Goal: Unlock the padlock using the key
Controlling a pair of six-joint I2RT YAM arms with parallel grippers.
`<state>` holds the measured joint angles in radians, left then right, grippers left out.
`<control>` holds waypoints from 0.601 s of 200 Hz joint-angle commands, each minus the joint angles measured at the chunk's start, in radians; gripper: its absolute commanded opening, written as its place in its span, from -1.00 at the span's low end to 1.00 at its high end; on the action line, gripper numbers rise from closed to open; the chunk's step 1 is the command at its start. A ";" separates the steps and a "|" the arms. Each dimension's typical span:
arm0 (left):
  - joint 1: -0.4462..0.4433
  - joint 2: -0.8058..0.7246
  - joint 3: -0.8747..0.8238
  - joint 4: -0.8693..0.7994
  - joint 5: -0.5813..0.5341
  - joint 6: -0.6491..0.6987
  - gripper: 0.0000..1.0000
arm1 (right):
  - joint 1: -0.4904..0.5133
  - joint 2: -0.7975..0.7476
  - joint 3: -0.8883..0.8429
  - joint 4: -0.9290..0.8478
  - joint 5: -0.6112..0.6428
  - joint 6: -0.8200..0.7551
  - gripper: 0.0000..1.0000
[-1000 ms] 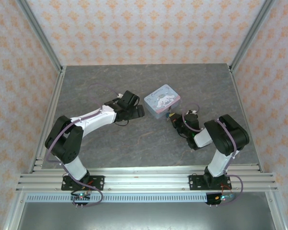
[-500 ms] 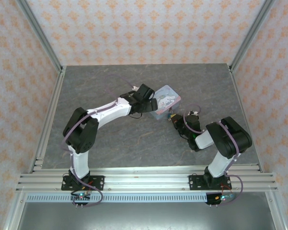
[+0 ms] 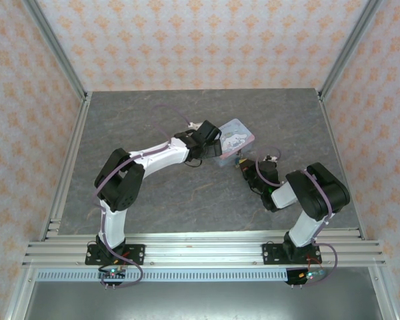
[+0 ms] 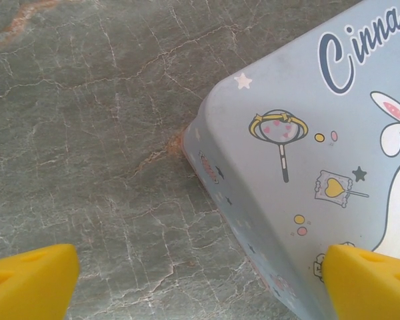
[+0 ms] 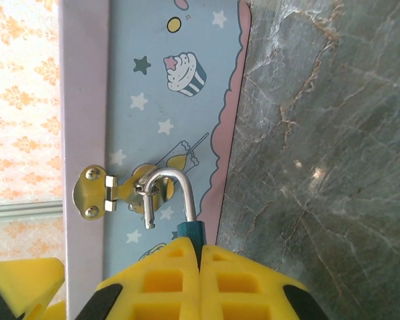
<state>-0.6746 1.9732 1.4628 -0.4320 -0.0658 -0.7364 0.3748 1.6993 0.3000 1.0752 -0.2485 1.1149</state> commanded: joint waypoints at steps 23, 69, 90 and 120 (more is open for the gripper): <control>-0.015 0.042 -0.049 -0.067 -0.034 -0.007 0.89 | 0.014 -0.067 0.013 0.031 0.123 0.054 -1.00; -0.018 0.050 -0.059 -0.057 -0.023 -0.011 0.88 | 0.022 -0.066 0.053 -0.029 0.163 0.066 -1.00; -0.019 0.052 -0.067 -0.053 -0.019 -0.012 0.88 | 0.024 -0.028 0.059 -0.014 0.171 0.074 -1.00; -0.019 0.056 -0.071 -0.051 -0.014 -0.016 0.88 | 0.023 0.025 0.042 0.010 0.185 0.084 -1.00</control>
<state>-0.6857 1.9739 1.4380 -0.3740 -0.0677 -0.7559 0.3943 1.6859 0.3401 1.0489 -0.1188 1.1759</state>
